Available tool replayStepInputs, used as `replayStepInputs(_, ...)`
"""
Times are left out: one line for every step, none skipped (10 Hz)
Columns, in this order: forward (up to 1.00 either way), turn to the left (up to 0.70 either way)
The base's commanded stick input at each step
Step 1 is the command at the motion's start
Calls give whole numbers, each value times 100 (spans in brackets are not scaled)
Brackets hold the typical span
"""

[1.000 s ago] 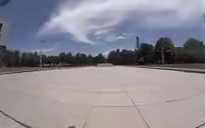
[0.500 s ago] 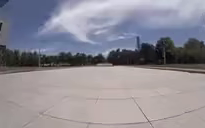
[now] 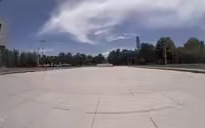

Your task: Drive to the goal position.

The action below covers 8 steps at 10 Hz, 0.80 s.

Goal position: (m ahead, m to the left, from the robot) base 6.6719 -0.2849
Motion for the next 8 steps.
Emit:
replayStepInputs(100, 0)
replayStepInputs(100, 0)
replayStepInputs(100, 0)
replayStepInputs(100, 0)
replayStepInputs(100, 0)
replayStepInputs(100, 0)
replayStepInputs(100, 0)
replayStepInputs(100, 0)
